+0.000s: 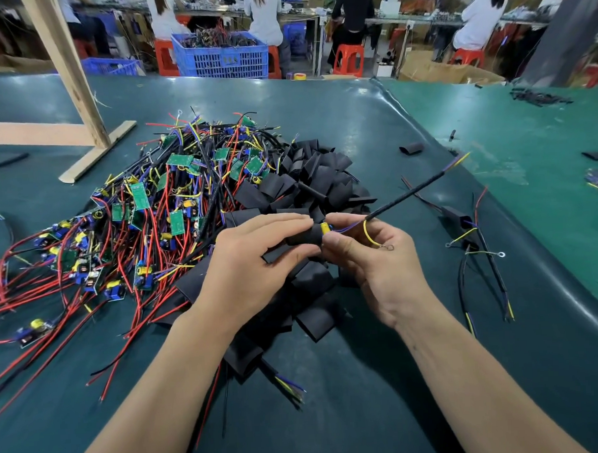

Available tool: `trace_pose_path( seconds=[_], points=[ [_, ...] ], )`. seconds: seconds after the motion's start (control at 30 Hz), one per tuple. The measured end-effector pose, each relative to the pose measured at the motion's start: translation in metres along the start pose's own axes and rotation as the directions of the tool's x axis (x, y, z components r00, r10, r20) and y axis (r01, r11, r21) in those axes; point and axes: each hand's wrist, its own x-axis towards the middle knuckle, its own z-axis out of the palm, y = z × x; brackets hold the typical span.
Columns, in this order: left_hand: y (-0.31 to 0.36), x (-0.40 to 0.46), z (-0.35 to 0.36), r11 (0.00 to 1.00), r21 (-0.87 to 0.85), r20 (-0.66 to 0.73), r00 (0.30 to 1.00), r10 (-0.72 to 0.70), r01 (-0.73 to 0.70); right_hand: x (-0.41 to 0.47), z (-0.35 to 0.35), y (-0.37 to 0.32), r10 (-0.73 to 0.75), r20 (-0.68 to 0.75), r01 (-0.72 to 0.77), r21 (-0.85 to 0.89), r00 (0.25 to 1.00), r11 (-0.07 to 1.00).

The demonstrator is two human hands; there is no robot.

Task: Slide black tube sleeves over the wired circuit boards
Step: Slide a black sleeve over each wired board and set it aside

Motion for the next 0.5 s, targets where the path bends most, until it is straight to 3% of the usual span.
trace_pose_path(
  seconds=[0.13, 0.5],
  points=[
    [0.0032, -0.0009, 0.0021, 0.998, -0.039, -0.034, 0.999, -0.042, 0.040, 0.0015, 0.0006, -0.0004, 0.033, -0.001, -0.032, 0.152, 0.999, 0.988],
    [0.0026, 0.0005, 0.0011, 0.991, -0.123, 0.026, 0.999, -0.048, 0.050, -0.0023, 0.0067, 0.0007, -0.022, -0.063, 0.032, 0.159, 0.998, 0.987]
  ],
)
